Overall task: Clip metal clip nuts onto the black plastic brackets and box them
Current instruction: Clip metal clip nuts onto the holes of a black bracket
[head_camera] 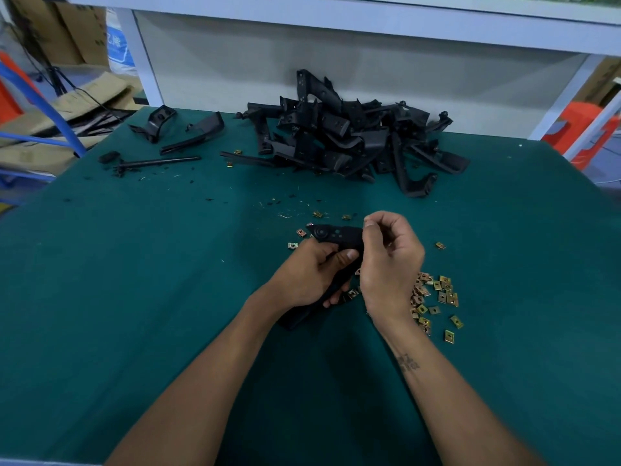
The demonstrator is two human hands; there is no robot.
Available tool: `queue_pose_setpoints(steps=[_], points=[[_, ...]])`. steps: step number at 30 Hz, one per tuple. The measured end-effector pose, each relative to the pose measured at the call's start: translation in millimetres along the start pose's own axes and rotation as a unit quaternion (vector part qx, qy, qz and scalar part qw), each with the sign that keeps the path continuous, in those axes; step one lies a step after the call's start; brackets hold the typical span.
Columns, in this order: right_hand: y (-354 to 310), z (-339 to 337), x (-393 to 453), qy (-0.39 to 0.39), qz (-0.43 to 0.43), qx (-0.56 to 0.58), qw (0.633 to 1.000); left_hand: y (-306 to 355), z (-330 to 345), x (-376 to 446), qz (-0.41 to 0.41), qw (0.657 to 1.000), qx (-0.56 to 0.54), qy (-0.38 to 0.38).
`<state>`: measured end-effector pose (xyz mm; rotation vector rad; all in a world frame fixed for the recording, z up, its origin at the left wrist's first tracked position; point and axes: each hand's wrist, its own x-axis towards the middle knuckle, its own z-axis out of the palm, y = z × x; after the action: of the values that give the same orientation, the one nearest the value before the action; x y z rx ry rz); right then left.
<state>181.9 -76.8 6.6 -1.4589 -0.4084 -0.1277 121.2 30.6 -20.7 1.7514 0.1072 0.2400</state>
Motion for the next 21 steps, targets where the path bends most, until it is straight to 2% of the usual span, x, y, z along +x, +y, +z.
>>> queue_pose_setpoints(steps=[6,11,15,18,21], points=[[2,0,-3,-0.023,0.014,-0.027,0.999,3,1,-1,0.000,1.000,-0.006,0.008],[3,-2,-1,-0.013,0.004,0.036,0.999,4,1,-1,-0.010,1.000,-0.014,0.011],[8,-1,8,-0.005,0.032,0.062,0.998,3,1,-1,-0.013,1.000,-0.011,0.009],[10,-4,17,-0.039,0.050,0.036,0.997,1,1,0,-0.011,1.000,-0.002,0.003],[8,-14,27,-0.115,0.051,-0.002,0.992,-2,0,1,-0.011,1.000,0.011,0.014]])
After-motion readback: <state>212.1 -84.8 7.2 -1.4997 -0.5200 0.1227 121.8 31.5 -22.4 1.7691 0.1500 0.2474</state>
